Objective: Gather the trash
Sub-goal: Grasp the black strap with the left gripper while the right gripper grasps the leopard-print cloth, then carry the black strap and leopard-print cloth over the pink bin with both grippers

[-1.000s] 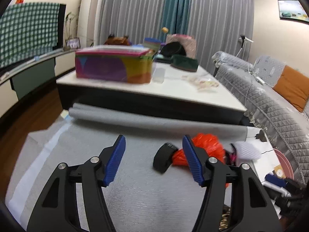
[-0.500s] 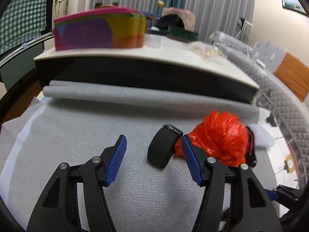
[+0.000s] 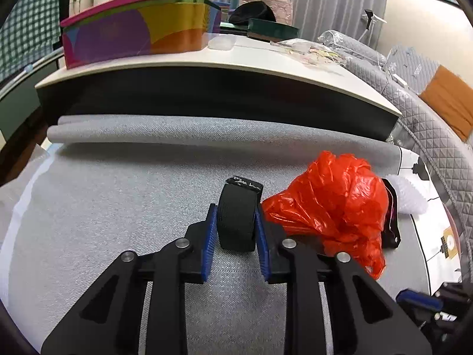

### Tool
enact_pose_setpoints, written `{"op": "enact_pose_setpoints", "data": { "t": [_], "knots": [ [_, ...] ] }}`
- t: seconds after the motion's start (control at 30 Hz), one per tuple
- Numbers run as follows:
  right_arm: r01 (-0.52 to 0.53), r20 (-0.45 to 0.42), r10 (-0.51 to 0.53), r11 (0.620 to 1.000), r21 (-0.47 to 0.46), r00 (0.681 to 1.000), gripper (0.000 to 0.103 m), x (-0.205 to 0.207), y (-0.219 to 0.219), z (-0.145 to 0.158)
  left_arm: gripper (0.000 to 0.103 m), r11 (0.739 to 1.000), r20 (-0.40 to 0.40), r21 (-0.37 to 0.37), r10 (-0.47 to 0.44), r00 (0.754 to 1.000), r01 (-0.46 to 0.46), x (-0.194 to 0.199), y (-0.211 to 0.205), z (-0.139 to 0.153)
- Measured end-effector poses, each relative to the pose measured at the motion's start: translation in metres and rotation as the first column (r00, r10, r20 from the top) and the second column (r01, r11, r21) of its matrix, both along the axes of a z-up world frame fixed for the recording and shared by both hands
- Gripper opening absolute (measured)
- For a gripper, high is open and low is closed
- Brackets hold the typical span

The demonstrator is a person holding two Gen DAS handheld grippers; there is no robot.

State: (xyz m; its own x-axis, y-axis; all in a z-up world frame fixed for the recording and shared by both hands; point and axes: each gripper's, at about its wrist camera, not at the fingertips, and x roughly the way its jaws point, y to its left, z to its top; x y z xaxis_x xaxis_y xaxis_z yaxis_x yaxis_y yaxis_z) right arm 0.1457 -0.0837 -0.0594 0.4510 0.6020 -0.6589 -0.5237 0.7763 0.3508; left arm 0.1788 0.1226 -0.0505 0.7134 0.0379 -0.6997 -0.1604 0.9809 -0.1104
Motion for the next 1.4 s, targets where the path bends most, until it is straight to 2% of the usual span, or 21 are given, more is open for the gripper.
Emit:
{"op": "enact_pose_setpoints", "data": {
  "t": [0.17, 0.37, 0.4, 0.43, 0.6, 0.67, 0.77, 0.8, 0.83, 1.07, 1.4],
  "knots": [
    [0.020, 0.006, -0.020, 1.000, -0.001, 1.000, 0.010, -0.002, -0.008, 0.005, 0.023, 1.000, 0.019, -0.002, 0.030, 0.999, -0.030, -0.015, 0.004, 0.011],
    [0.042, -0.030, -0.042, 0.999, -0.018, 0.999, 0.032, -0.005, -0.007, -0.001, 0.023, 0.999, 0.042, -0.007, 0.039, 0.998, -0.038, -0.036, 0.010, 0.023],
    [0.044, -0.040, -0.045, 0.999, -0.018, 0.998, 0.045, -0.005, -0.008, -0.002, 0.023, 0.999, 0.046, -0.008, 0.039, 0.998, -0.038, -0.039, 0.011, 0.025],
    [0.042, -0.051, -0.043, 0.999, -0.014, 0.998, 0.050, -0.006, -0.008, -0.003, 0.023, 0.999, 0.053, -0.011, 0.038, 0.998, -0.038, -0.044, 0.011, 0.028],
    [0.012, -0.070, -0.015, 0.999, -0.040, 0.997, 0.050, -0.015, -0.003, -0.007, 0.023, 0.999, 0.088, -0.022, 0.026, 0.996, -0.025, -0.060, 0.010, 0.042],
    [0.014, -0.058, -0.017, 0.999, -0.048, 0.998, 0.045, -0.019, -0.003, -0.005, 0.023, 1.000, 0.099, -0.027, 0.018, 0.995, -0.015, -0.066, 0.007, 0.046],
    [0.004, -0.057, -0.006, 0.999, -0.043, 0.998, 0.031, -0.024, -0.004, -0.003, 0.023, 1.000, 0.109, -0.030, 0.003, 0.994, 0.000, -0.073, 0.002, 0.049],
    [0.006, -0.050, -0.008, 0.999, -0.046, 0.999, 0.023, -0.025, -0.004, -0.001, 0.023, 1.000, 0.112, -0.030, -0.004, 0.994, 0.007, -0.075, 0.000, 0.050],
    [0.009, -0.037, -0.011, 0.999, -0.053, 0.999, 0.021, -0.027, -0.004, 0.001, 0.023, 1.000, 0.115, -0.028, -0.011, 0.993, 0.014, -0.078, -0.003, 0.051],
    [0.091, 0.053, -0.088, 0.995, -0.051, 0.995, 0.019, -0.042, -0.019, 0.020, 0.023, 0.998, 0.139, -0.029, -0.044, 0.989, 0.049, -0.092, -0.014, 0.059],
    [0.263, 0.168, -0.254, 0.964, -0.034, 0.953, 0.019, -0.047, -0.063, 0.065, 0.023, 0.995, 0.177, -0.043, -0.086, 0.981, 0.095, -0.104, -0.035, 0.073]
  ]
}}
